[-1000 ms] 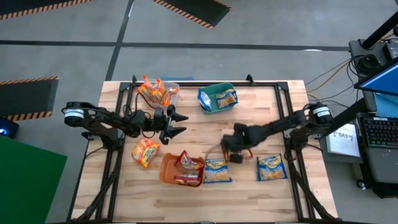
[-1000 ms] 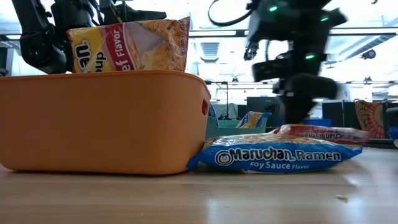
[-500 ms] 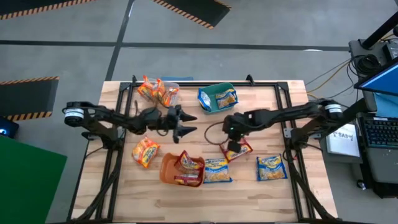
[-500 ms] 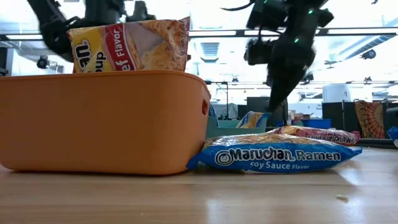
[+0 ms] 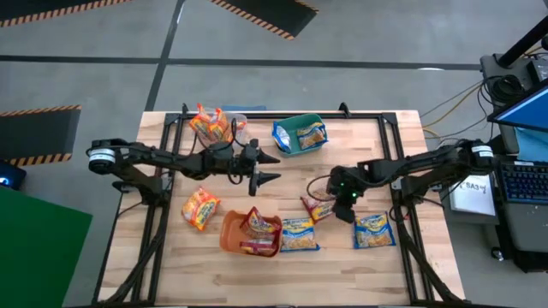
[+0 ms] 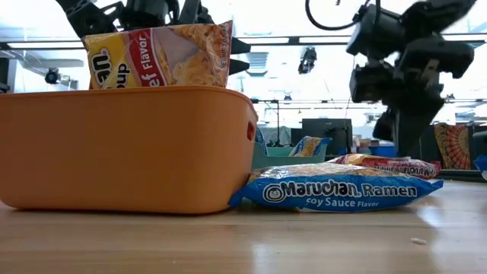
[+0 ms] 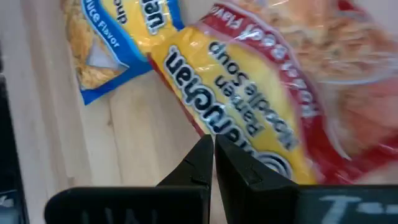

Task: Sort Maruchan noodles
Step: Put the red noodle pack into the orange bin

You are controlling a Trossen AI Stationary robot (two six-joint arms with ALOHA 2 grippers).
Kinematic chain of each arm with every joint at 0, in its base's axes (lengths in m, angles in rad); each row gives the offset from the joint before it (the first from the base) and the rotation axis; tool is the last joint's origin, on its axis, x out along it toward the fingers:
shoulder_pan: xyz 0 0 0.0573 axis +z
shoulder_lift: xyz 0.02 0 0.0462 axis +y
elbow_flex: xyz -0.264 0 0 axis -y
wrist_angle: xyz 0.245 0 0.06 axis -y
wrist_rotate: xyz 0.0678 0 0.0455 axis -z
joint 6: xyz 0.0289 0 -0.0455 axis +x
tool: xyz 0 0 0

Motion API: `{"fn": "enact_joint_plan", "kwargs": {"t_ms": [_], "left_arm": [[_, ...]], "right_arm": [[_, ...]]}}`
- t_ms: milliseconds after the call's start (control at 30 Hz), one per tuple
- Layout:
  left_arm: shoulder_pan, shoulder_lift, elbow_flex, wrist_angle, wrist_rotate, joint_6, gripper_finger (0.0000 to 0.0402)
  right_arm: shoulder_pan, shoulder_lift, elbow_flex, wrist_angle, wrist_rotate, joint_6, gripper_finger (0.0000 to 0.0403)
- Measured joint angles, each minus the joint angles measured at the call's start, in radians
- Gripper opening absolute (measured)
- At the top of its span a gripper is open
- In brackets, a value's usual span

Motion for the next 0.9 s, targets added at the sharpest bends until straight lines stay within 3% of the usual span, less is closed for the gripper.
{"fn": "enact_joint_plan", "kwargs": {"t_ms": [100, 200, 333, 400, 533, 667, 800, 900], "left_arm": [[0.000, 0.000, -0.009, -0.001, 0.000, 0.000, 0.0231], [0.000, 0.000, -0.012, 0.000, 0.000, 0.000, 0.0231], [0.000, 0.000, -0.011, -0.001, 0.000, -0.002, 0.0231], [0.000, 0.000, -0.003, -0.001, 0.000, -0.015, 0.0231], [0.000, 0.000, 0.000, -0.017, 0.002, -0.030, 0.0231], [0.000, 0.000, 0.000, -0.012, 0.002, -0.030, 0.0231], [0.000, 0.000, 0.001, -0.010, 0.002, -0.030, 0.0231], [0.000, 0.000, 0.001, -0.010, 0.002, -0.034, 0.0231]], "right_arm": [[0.000, 0.021, -0.058, 0.194, 0.015, 0.013, 0.0009], [-0.016, 0.043, -0.075, 0.407, 0.167, 0.031, 0.0009], [-0.054, 0.066, -0.039, 0.470, 0.290, -0.044, 0.0009], [-0.070, 0.062, -0.001, 0.427, 0.222, -0.109, 0.0009], [-0.079, 0.051, 0.065, 0.221, -0.059, -0.242, 0.0009], [-0.068, 0.064, 0.063, 0.122, -0.265, -0.232, 0.0009], [-0.044, 0.091, 0.018, 0.114, -0.266, -0.195, 0.0009], [-0.042, 0.128, 0.006, 0.122, -0.136, -0.185, 0.0009]]}}
